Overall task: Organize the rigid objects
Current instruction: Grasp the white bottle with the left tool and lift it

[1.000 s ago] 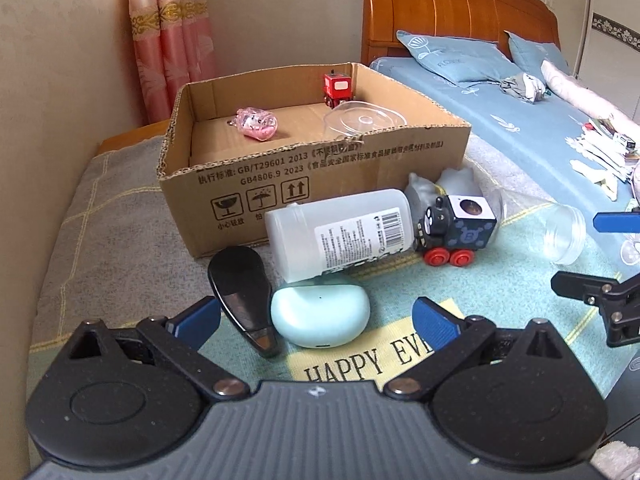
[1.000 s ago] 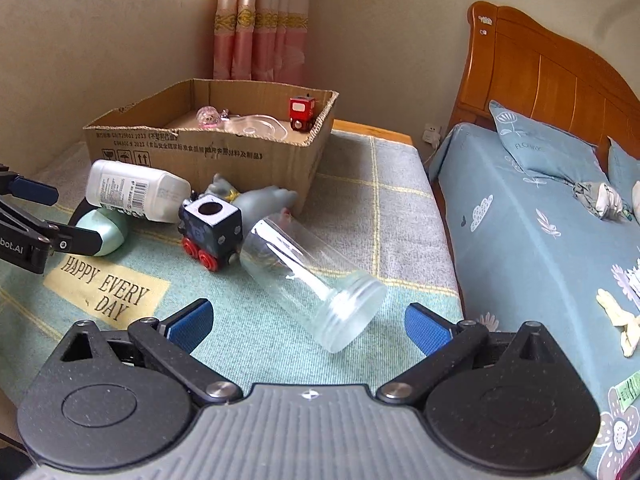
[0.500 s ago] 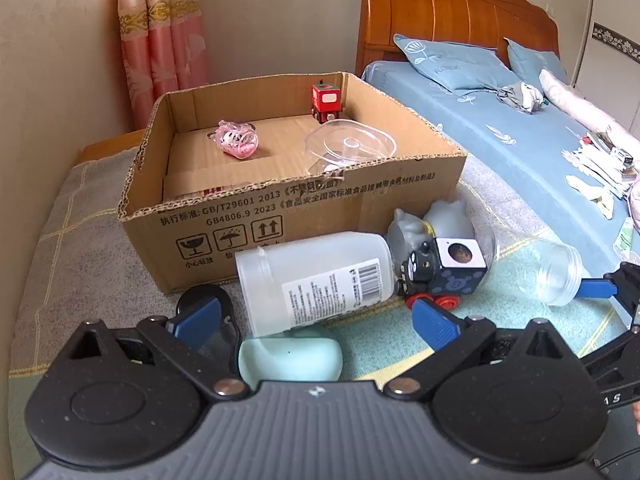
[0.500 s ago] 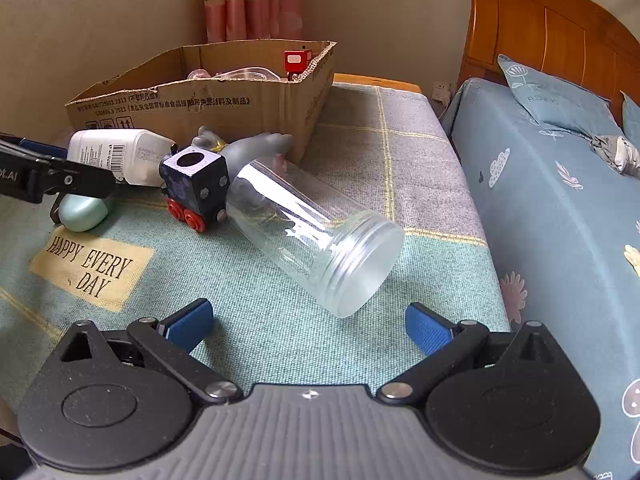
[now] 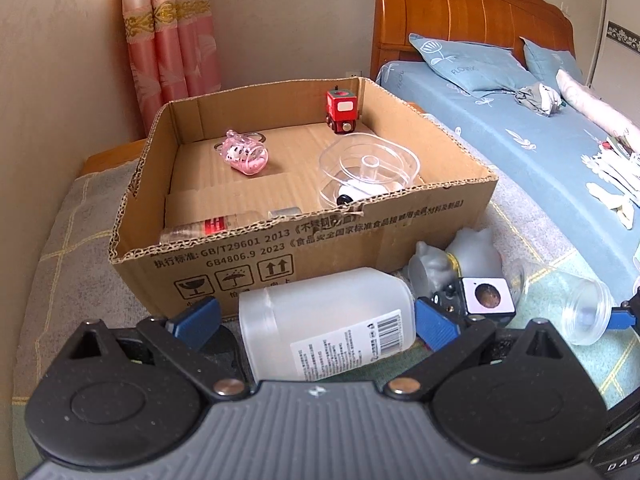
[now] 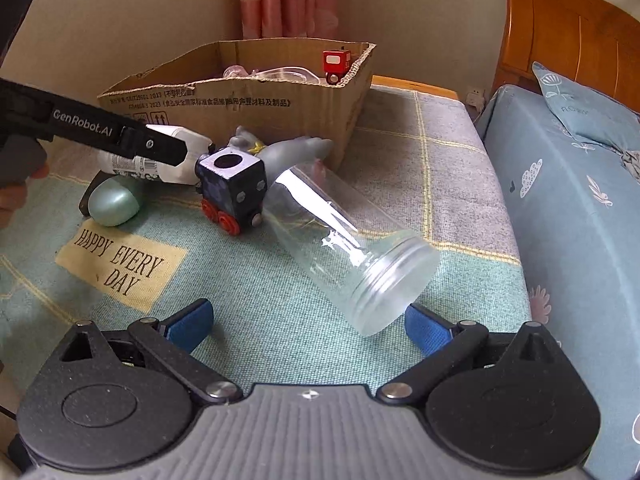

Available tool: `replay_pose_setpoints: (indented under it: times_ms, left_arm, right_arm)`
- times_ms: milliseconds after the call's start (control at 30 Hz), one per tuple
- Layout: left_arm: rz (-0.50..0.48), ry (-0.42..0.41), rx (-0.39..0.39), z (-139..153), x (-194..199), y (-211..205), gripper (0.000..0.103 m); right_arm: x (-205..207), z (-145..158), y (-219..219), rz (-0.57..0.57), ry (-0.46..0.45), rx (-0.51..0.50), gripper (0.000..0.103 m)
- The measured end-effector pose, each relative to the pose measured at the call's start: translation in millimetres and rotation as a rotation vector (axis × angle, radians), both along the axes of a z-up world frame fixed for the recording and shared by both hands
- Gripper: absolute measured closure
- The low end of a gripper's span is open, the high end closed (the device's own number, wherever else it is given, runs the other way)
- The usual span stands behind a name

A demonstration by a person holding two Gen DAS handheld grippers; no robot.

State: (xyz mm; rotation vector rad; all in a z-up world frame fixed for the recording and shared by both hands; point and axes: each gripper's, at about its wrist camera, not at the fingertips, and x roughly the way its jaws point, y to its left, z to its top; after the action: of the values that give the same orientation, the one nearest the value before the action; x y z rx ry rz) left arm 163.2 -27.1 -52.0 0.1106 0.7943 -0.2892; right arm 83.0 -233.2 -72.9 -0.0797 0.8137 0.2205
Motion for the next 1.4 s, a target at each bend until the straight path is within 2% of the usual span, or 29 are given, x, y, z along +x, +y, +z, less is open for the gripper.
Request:
replay_pose_setpoints:
  times_ms: [300, 467, 567, 600, 633, 700, 933, 1200, 1400]
  left_arm:
    - [-0.005, 0.006, 0.007, 0.4, 0.3, -0.5, 0.001]
    - [-0.004, 0.009, 0.023, -1.7, 4.9, -5.5, 0.001]
    - [0.006, 0.016, 0.02, -3.3, 5.7, -4.6, 0.002]
    - [0.007, 0.021, 0.006, -3.5, 5.2, -2.9, 0.005]
    - [0.004, 0.028, -0.013, -3.4, 4.7, -0.8, 0.012]
    - [0.005, 0.039, -0.03, -3.2, 2.7, 2.1, 0.014]
    - [0.0, 0.035, 0.011, -0.2, -16.1, 11.4, 0.02]
    - [-0.014, 0.042, 0.043, -1.5, -44.4, 24.5, 0.02]
    - [-0.026, 0.016, 0.076, -0.5, -38.7, 16.9, 0.02]
  right_arm:
    - [11.7, 5.8, -29.1, -0.082, -0.008, -0.1, 0.0]
    - [14.4, 2.8, -44.2, -0.148, 0.006, -0.082, 0.0]
    - [13.8, 0.5, -41.5, -0.14, 0.006, -0.084, 0.0]
    - [13.8, 0.2, -39.8, -0.136, 0.004, -0.087, 0.0]
    - [13.4, 0.2, -37.6, -0.129, 0.003, -0.086, 0.0]
    - [13.1, 1.1, -33.6, -0.114, 0.0, -0.076, 0.0]
    - [10.6, 2.9, -22.8, -0.074, 0.002, -0.055, 0.0]
    - [6.1, 0.8, -19.1, -0.06, 0.035, -0.028, 0.0]
    - [-4.0, 7.3, -15.4, -0.056, 0.07, 0.004, 0.0]
